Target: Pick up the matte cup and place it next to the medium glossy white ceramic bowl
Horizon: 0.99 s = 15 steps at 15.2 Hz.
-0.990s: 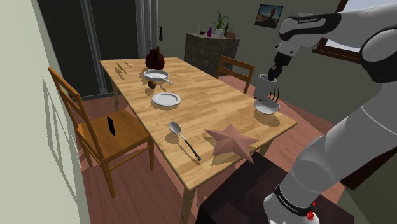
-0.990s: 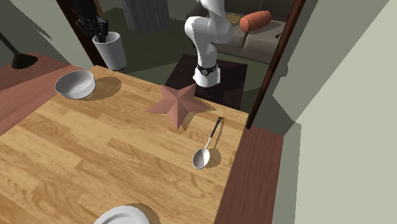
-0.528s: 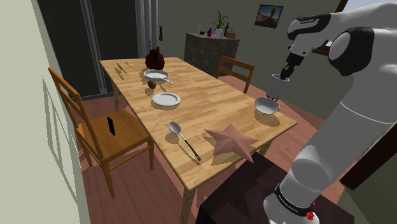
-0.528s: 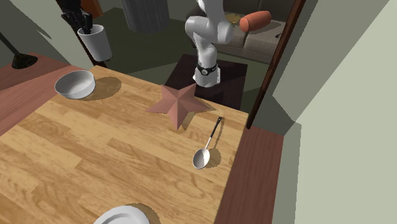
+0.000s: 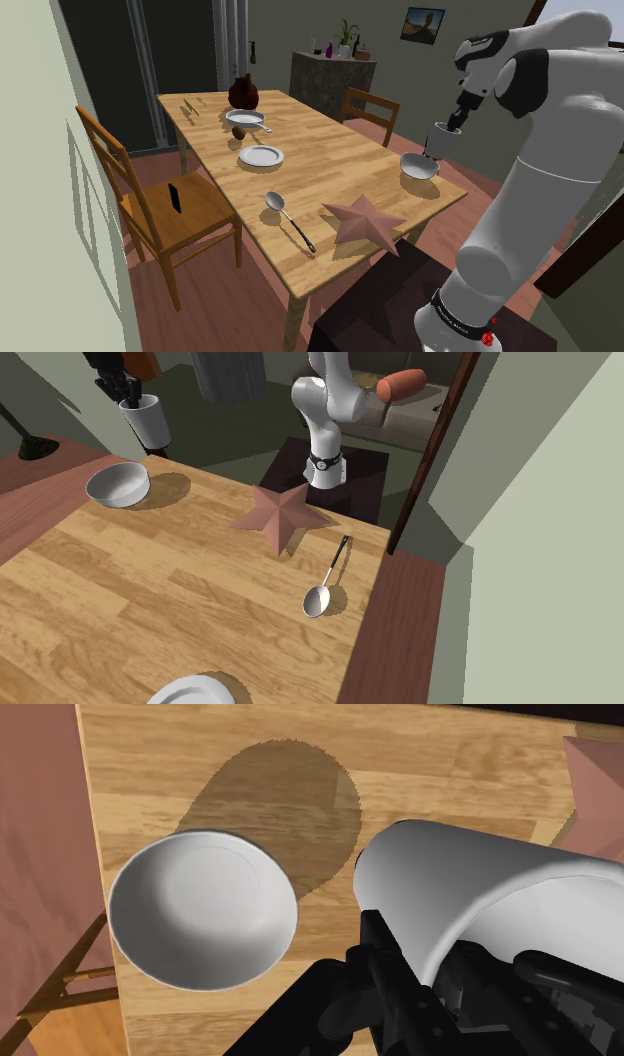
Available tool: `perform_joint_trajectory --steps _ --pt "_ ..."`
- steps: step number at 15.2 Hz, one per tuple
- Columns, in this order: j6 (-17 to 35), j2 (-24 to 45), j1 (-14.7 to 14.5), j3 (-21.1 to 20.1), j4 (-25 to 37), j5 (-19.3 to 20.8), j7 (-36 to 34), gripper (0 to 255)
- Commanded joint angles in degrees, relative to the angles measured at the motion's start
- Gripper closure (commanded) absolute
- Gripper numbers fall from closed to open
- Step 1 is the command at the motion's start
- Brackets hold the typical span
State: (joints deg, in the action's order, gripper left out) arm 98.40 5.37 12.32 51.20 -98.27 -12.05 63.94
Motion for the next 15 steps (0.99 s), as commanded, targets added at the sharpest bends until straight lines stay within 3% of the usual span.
perform_joint_trajectory --steps 1,15 --pt "1.23 0.69 0.24 0.03 -0.84 -0.58 0.64 255" --pt "11.18 2.9 0.46 -0.44 -9.71 -2.98 3.33 255"
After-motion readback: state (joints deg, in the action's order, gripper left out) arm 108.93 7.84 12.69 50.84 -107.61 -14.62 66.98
